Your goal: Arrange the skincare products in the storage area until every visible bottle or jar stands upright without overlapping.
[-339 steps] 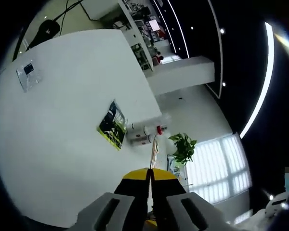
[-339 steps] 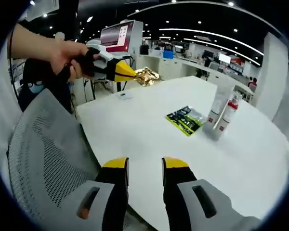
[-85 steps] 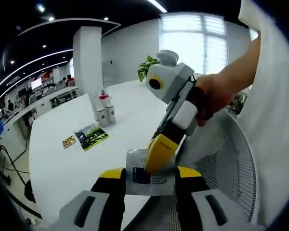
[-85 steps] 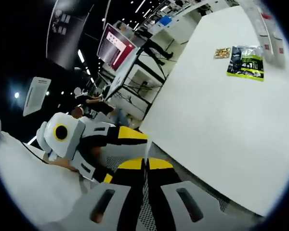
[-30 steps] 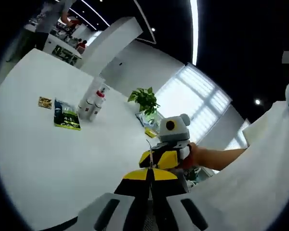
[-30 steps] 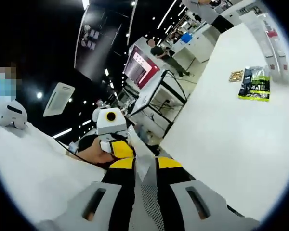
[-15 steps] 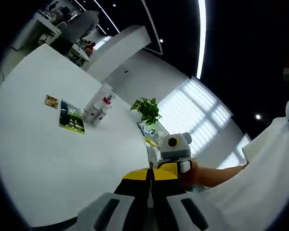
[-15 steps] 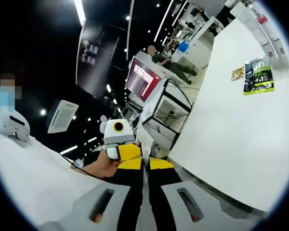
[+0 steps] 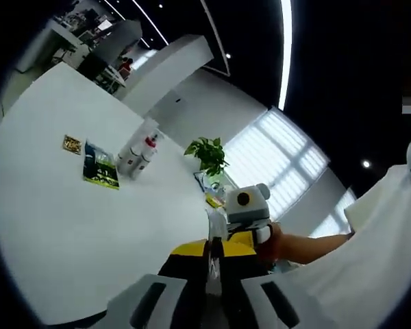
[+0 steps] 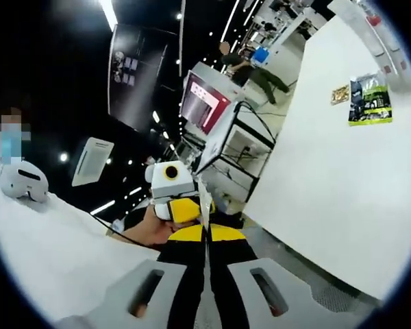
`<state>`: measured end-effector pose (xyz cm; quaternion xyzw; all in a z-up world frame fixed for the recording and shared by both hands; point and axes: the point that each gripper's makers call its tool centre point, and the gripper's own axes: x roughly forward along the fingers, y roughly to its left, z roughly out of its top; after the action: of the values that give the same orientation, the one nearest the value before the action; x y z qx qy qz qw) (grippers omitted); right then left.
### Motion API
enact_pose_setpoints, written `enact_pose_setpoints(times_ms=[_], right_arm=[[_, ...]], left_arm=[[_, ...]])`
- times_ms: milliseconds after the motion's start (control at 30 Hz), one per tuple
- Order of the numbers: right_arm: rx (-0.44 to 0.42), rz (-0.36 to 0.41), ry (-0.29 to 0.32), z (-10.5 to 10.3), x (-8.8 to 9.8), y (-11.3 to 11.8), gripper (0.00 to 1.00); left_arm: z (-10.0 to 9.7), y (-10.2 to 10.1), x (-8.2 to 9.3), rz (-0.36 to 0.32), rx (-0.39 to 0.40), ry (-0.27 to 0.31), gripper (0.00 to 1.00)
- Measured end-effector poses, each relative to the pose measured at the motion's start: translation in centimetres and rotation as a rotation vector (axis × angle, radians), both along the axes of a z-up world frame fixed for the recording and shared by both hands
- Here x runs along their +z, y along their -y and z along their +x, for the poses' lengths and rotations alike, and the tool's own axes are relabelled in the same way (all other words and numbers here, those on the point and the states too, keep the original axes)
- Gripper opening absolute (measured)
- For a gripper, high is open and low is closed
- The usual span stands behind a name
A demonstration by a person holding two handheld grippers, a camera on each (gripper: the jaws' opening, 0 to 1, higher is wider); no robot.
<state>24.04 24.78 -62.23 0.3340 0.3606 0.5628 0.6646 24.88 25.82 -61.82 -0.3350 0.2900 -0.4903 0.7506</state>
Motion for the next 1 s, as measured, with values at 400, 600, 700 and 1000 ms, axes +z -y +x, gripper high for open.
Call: enact_pose_setpoints(times_ms=[400,600,700,1000], right_arm=[[-0.085,0.049,0.031,1.9,0.8,-0.8,0.04],[-0.114,0.075,0.024,2.7,1.1,-0.9,0.03],[-0.114,0.088,0.019,2.7,1.3,-1.0,0.0],[-0.087,0.067,0.017,2.7,1.1,-0.9,0.0]], left_arm=[[1.1,-1.0,0.4,-0.059,0.062,-0.031,0.01],[1.4,-1.3,0.7,-0.081,0.08,-0.042,0.01],[1.4,-1.4,0.5,-0.074,0.082,-0.043,0.01],[1.4,-1.2,0.1,-0.058,0.071,-0.055,0.04]])
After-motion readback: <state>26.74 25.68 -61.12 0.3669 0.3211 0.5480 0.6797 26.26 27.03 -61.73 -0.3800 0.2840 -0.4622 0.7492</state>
